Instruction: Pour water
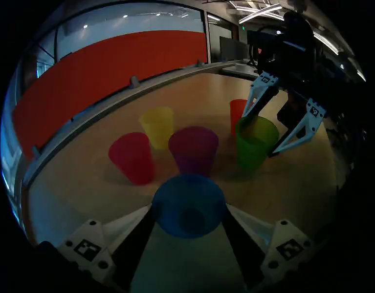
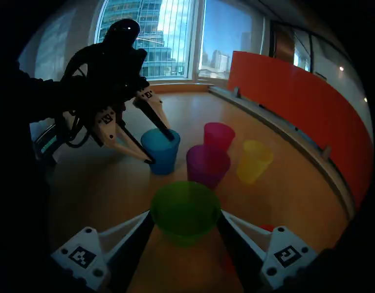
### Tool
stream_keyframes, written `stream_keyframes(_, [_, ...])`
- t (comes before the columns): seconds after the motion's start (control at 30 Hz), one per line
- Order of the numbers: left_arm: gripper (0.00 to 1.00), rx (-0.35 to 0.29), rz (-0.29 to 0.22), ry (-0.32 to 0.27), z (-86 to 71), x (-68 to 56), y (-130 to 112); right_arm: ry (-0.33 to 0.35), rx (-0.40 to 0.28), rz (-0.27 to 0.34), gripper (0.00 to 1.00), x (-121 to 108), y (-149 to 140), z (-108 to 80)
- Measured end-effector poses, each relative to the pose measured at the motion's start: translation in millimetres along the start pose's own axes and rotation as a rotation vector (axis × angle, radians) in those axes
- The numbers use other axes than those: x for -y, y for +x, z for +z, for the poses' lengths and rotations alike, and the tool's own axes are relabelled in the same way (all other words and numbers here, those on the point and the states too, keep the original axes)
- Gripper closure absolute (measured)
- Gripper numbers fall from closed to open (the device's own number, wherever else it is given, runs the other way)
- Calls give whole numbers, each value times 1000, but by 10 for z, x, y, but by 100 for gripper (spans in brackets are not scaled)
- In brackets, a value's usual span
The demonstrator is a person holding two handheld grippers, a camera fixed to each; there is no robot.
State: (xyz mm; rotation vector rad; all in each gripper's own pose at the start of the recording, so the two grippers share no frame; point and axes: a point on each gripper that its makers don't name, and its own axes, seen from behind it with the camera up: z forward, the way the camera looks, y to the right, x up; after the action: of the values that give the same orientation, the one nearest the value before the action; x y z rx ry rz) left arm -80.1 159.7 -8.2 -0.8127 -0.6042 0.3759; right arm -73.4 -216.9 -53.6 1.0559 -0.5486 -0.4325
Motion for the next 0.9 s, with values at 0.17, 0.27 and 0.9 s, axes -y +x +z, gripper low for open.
stream_keyframes(0.17, [11,11,5,1,14,3,-45,-1,4,1,9,10,-21,15])
stream_keyframes(0.27, [11,14,12,7,27,14,-58,0,3,2,10,17,-23,21])
stream_keyframes(0.9, [12,41,-2,16,32,36,-137,2,2,4,9,36,-43,53])
